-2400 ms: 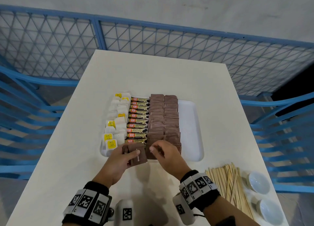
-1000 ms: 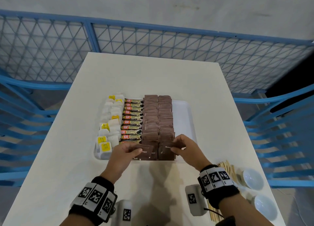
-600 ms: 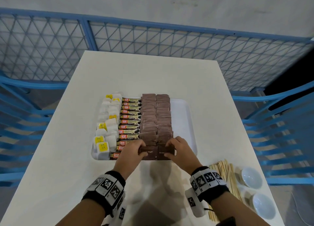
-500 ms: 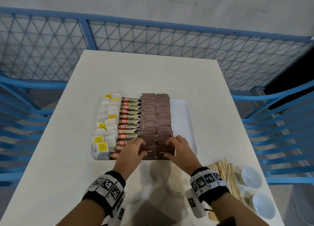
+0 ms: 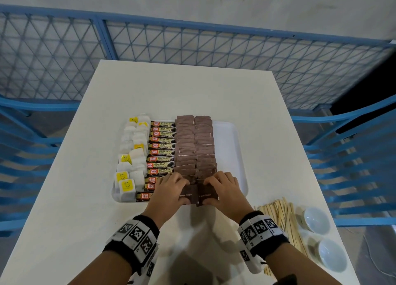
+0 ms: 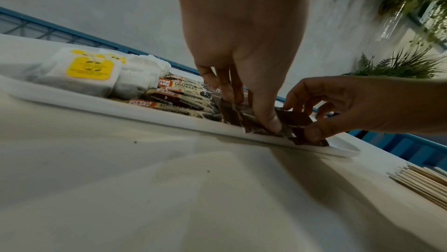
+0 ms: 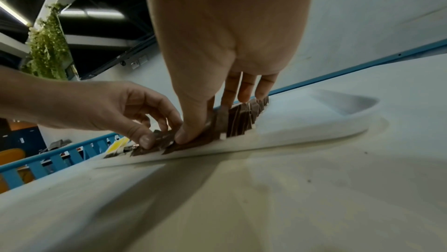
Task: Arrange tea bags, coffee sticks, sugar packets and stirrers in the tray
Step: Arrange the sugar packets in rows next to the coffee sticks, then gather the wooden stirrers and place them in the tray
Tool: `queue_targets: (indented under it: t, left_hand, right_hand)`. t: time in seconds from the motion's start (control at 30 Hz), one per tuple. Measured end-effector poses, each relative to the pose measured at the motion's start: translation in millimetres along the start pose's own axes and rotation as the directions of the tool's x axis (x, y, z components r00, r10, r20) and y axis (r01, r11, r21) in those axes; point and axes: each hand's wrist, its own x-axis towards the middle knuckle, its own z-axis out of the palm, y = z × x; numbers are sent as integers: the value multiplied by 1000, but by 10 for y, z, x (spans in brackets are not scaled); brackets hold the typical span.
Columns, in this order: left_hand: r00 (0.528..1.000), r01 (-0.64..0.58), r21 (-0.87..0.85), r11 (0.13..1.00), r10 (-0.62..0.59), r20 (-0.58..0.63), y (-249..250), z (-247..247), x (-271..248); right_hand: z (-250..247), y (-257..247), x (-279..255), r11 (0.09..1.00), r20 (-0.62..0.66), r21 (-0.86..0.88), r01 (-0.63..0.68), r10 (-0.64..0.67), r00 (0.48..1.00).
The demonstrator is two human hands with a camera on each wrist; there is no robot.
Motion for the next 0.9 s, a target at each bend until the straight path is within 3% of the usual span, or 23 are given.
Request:
queue_targets:
  t: [0.3,0.57,0.9]
  left_hand:
    - [998,-26,49,998,29,-56,-9,-42,71]
    - [982,-142,113,983,154,-106,19,-28,-11]
    - [989,-102,118,988,113,-93,16,-28,-30]
  right_hand:
    - [19,32,38,998,-46,51,-44,46,998]
    - [7,90,59,1000,-3,-17,-5,5,1000]
    - [-27,61,70,999,25,0,-37,37,999]
